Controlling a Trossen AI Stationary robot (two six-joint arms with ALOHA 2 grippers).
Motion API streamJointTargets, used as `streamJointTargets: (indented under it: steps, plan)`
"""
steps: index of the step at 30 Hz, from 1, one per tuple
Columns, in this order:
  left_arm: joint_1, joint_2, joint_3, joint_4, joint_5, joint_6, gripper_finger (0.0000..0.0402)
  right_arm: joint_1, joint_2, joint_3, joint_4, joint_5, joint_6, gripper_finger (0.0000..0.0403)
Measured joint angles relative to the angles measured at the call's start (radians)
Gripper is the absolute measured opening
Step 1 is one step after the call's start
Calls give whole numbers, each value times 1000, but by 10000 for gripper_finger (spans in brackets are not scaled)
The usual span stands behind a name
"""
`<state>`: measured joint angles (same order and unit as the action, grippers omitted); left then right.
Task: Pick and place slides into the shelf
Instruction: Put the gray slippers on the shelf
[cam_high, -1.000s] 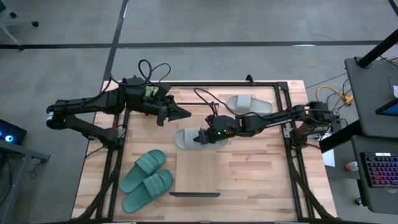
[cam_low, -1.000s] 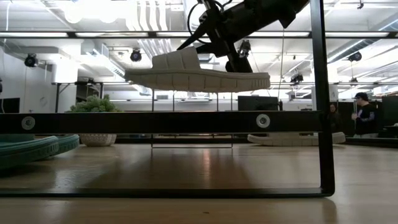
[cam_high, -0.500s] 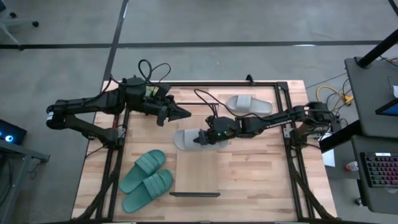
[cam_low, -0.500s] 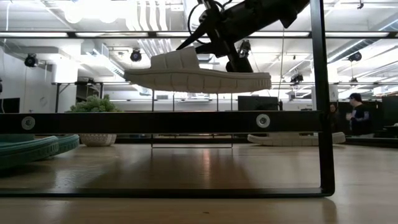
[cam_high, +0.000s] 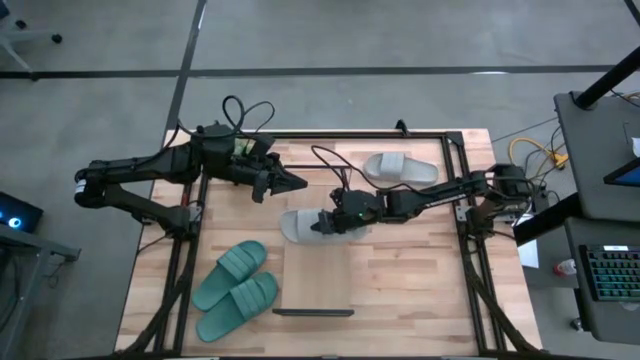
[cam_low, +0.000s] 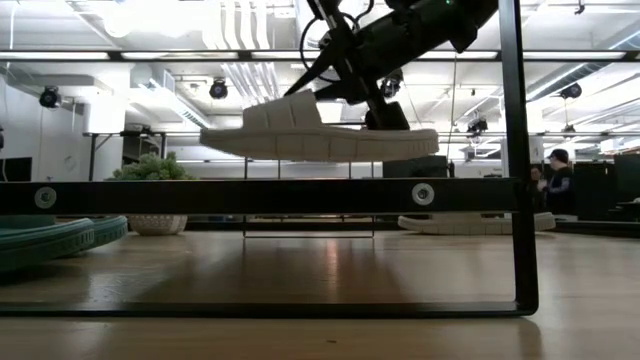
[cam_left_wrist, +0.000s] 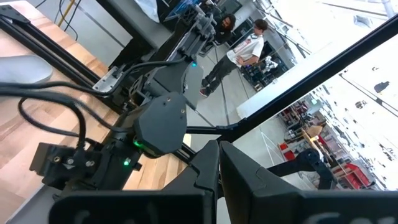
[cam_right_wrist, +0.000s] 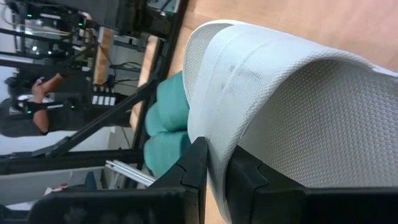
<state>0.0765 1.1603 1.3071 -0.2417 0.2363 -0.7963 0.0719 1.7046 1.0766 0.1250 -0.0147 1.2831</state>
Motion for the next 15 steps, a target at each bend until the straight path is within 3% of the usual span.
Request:
streamJointTargets:
  steps: [15]
  plan:
    - [0, 0, 0, 2, 2, 0, 0, 0, 84, 2, 101, -37, 45, 34]
